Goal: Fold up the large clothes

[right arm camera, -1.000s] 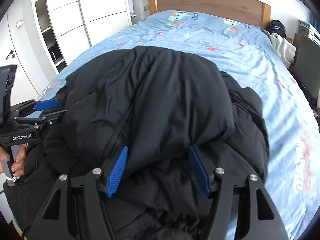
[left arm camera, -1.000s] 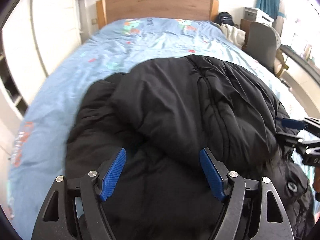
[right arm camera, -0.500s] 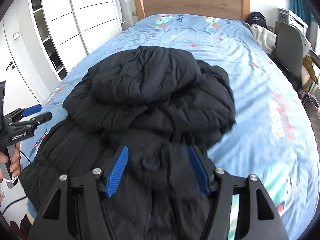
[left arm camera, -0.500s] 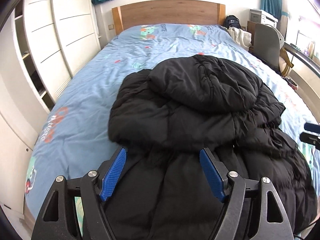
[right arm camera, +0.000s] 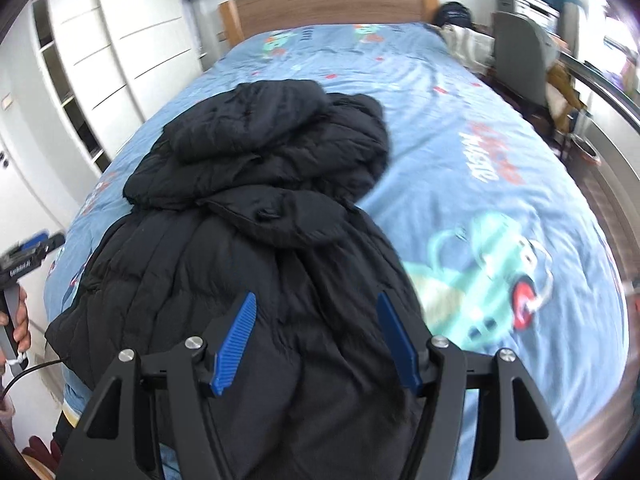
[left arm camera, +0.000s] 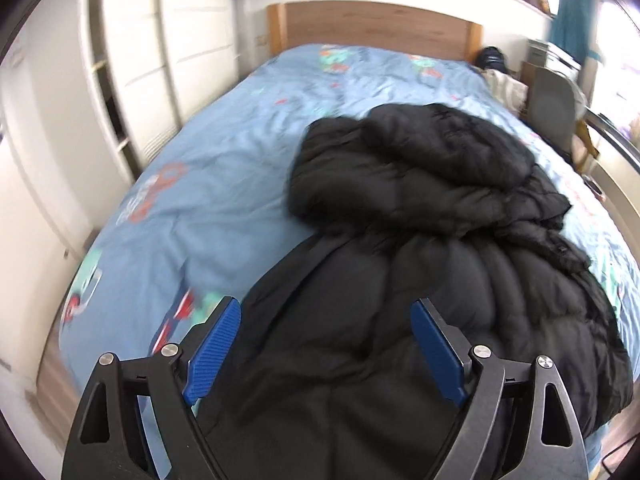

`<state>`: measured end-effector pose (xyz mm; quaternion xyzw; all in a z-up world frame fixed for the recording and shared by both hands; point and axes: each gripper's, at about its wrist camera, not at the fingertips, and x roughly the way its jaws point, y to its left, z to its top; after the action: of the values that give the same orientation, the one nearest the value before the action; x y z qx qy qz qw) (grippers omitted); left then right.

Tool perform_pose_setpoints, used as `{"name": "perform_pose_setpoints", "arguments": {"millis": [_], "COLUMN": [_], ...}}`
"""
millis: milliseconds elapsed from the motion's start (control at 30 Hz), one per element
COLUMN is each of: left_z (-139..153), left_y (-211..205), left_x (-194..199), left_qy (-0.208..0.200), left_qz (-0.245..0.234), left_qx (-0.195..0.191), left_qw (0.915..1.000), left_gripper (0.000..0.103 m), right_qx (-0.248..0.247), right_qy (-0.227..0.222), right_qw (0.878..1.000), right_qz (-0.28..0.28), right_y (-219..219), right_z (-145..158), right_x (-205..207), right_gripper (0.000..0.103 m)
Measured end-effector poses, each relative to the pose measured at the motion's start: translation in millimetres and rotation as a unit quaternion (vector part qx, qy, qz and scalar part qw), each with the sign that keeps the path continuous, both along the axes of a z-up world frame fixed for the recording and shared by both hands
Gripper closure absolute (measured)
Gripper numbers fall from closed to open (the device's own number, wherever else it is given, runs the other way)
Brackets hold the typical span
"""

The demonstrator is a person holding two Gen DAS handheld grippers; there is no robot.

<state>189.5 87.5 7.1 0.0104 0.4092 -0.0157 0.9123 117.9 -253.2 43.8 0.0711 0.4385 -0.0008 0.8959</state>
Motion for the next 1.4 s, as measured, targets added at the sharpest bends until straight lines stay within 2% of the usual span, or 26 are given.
{"name": "perform_pose_setpoints", "arguments": {"millis": [67,233,400,533,700,867,933,1000,1133,1300,1400], "left_z": [-8.2,-18.4,-20.0,-29.6,-55.4,-87.5,-101.2,-112.6,-129.7,-135.9,-135.9], "left_y": [28.4,85.7,140.8,165.6,170.6,156.8,152.8,151.8,145.8,125.6,117.5], "left_x": [-9.4,-31.6,-55.6,-61.2,-59.1,-51.9,-48.4,-46.5,-44.4,-53.6,-58.7], "left_qy": [0.012,0.020,0.031,0.057,0.097,0.135,0.152,0.163,0.188,0.199,0.197], "left_qz": [0.026,0.089,0.153,0.168,0.155,0.114,0.097,0.083,0.066,0.030,0.015], "left_qx": [-0.007,0.033,0.036,0.036,-0.008,-0.027,-0.049,-0.092,-0.169,-0.207,-0.227], "left_qw": [0.9996,0.9953,0.9871,0.9835,0.9831,0.9839,0.9824,0.9788,0.9653,0.9574,0.9537], "left_gripper": [0.017,0.017,0.015,0.014,0.013,0.013,0.013,0.013,0.013,0.015,0.025], "right_qx": [0.003,0.016,0.045,0.113,0.176,0.180,0.185,0.185,0.186,0.193,0.195], "right_qy": [-0.005,-0.007,-0.002,0.015,0.045,0.084,0.097,0.106,0.118,0.132,0.136], "right_qw": [1.000,0.998,0.994,0.988,0.979,0.977,0.975,0.974,0.973,0.970,0.970], "right_qz": [-0.022,-0.068,-0.099,-0.107,-0.095,-0.080,-0.073,-0.071,-0.071,-0.059,-0.052], "right_y": [-14.0,-45.6,-68.6,-79.9,-76.2,-61.7,-57.1,-51.6,-44.5,-36.3,-31.7], "right_z": [2.4,0.0,-14.2,-37.3,-75.3,-103.9,-113.9,-121.4,-130.0,-134.7,-137.0], "right_x": [-16.0,-50.0,-72.6,-79.1,-72.9,-65.0,-64.1,-63.0,-59.3,-55.6,-54.4], "right_gripper": [0.029,0.028,0.027,0.023,0.022,0.021,0.021,0.021,0.021,0.021,0.021]}}
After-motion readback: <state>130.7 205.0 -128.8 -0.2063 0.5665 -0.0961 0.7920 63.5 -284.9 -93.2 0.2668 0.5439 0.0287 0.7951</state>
